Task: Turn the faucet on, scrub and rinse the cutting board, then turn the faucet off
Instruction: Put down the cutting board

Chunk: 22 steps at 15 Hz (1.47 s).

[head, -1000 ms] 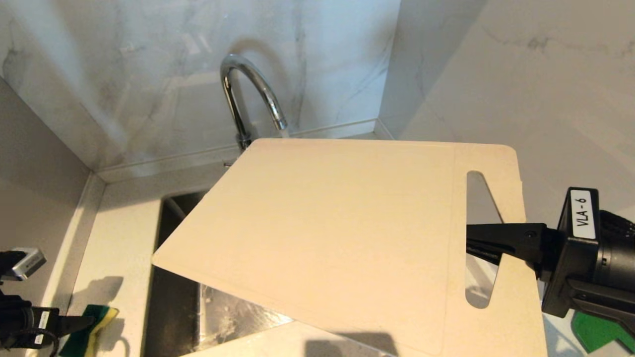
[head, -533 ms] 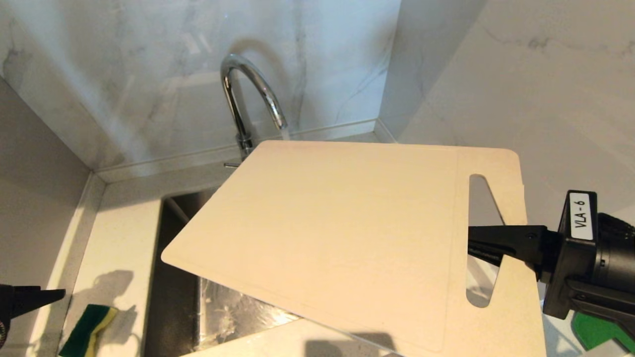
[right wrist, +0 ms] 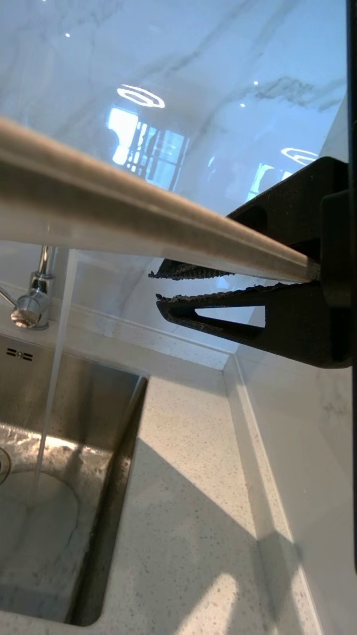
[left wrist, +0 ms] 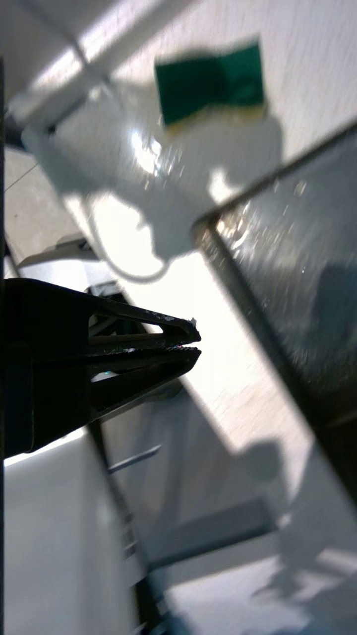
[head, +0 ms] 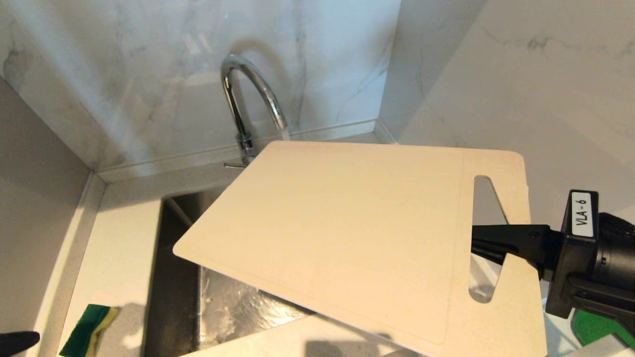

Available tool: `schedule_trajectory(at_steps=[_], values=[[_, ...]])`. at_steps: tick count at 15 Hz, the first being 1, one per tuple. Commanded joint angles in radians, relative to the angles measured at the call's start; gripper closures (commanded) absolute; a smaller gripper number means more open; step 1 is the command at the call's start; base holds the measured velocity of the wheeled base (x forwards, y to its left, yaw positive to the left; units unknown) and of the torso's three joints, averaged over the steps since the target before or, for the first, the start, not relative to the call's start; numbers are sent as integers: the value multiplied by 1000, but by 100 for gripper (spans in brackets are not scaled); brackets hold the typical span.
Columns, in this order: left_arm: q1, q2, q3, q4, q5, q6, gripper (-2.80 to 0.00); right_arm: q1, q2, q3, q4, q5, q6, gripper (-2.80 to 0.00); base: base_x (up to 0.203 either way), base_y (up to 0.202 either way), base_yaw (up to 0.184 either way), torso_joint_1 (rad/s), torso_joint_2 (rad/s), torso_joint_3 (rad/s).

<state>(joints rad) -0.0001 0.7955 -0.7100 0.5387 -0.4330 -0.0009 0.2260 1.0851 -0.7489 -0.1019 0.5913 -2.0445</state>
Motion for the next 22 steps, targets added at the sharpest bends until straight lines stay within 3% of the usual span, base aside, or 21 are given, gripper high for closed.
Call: schedule_trajectory(at_steps=[1, 2, 5, 7, 9, 12, 13, 15, 19, 22], values=[[-70, -130, 37, 17, 2, -26, 0, 0, -2, -1, -1, 2, -11, 0, 0, 0, 0, 0, 0, 0], [-67, -175, 51, 20, 23, -51, 0, 0, -2, -1, -1, 2, -11, 0, 0, 0, 0, 0, 0, 0], [-1, -306, 105, 19, 239, -99, 0, 0, -17, 15, -1, 2, -11, 0, 0, 0, 0, 0, 0, 0], [67, -412, 167, 18, 296, -99, 0, 0, -19, 25, -2, 2, 3, 0, 0, 0, 0, 0, 0, 0], [100, -510, 240, 15, 272, -87, 0, 0, -19, 26, -2, 2, 4, 0, 0, 0, 0, 0, 0, 0], [96, -511, 331, -31, 114, -29, 0, -1, -19, 51, -59, 0, 45, 0, 0, 0, 0, 0, 0, 0], [85, -506, 381, -73, 92, -7, 0, -2, -20, 72, -93, -2, 66, 0, 0, 0, 0, 0, 0, 0], [48, -505, 433, -155, 85, 4, 0, -11, -23, 117, -145, -5, 93, 0, 0, 0, 0, 0, 0, 0], [14, -669, 484, -159, 87, 33, 0, -44, -22, 118, -156, -2, 98, 0, 0, 0, 0, 0, 0, 0], [5, -797, 505, -167, 136, 56, 0, -63, -24, 115, -156, 1, 98, 0, 0, 0, 0, 0, 0, 0]])
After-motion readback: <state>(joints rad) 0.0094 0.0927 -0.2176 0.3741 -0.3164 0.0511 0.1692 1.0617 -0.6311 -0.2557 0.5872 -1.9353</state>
